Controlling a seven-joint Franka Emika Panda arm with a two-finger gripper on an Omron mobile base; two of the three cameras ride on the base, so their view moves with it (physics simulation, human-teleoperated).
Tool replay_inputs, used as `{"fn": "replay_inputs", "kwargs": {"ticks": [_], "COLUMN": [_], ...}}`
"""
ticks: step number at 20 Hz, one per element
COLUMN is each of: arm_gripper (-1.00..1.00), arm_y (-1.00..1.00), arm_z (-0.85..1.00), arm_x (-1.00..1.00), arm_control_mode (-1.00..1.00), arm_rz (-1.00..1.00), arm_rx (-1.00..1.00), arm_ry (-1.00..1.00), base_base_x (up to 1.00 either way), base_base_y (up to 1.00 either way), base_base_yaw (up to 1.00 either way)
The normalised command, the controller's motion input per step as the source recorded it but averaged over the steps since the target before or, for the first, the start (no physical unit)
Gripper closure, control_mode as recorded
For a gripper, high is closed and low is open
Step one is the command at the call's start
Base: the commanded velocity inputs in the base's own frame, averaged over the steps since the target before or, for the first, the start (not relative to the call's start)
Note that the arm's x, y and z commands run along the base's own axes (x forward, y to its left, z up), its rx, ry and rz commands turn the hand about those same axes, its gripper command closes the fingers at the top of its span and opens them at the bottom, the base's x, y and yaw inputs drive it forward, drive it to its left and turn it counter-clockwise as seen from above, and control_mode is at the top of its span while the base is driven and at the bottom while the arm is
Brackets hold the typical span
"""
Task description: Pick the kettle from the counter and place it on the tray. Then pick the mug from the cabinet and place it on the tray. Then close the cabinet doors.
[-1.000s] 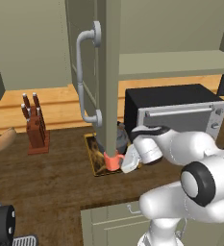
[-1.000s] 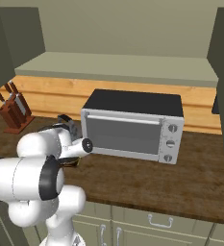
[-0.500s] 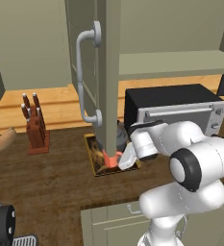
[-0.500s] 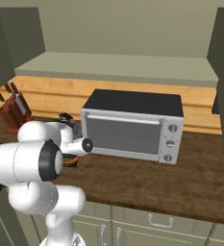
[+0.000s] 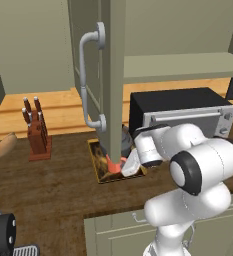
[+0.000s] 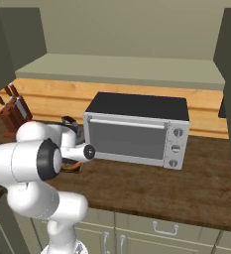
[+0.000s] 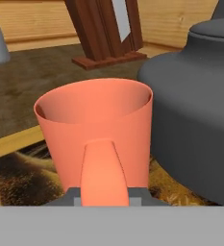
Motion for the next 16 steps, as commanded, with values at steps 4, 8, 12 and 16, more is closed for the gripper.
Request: {"fn": "replay_inputs", "kwargs": {"ticks": [4, 8, 12, 16], "arm_gripper": [1.0, -1.0, -1.0, -1.0], "arm_y": [0.0, 0.0, 0.0, 0.0], "arm_z": [-0.24, -0.25, -0.19, -0.09], "arm_x": [-0.23, -0.23, -0.19, -0.15], "arm_control_mode": [-1.0, -1.0, -1.0, -1.0], "arm_rz": [0.0, 0.0, 0.0, 0.0], "arm_rx": [0.0, 0.0, 0.0, 0.0], "arm_ry": [0.0, 0.0, 0.0, 0.0], "base_base_x": [0.0, 0.0, 0.0, 0.0], "base_base_y": [0.0, 0.0, 0.0, 0.0], "base_base_yaw": [0.0, 0.0, 0.0, 0.0]}}
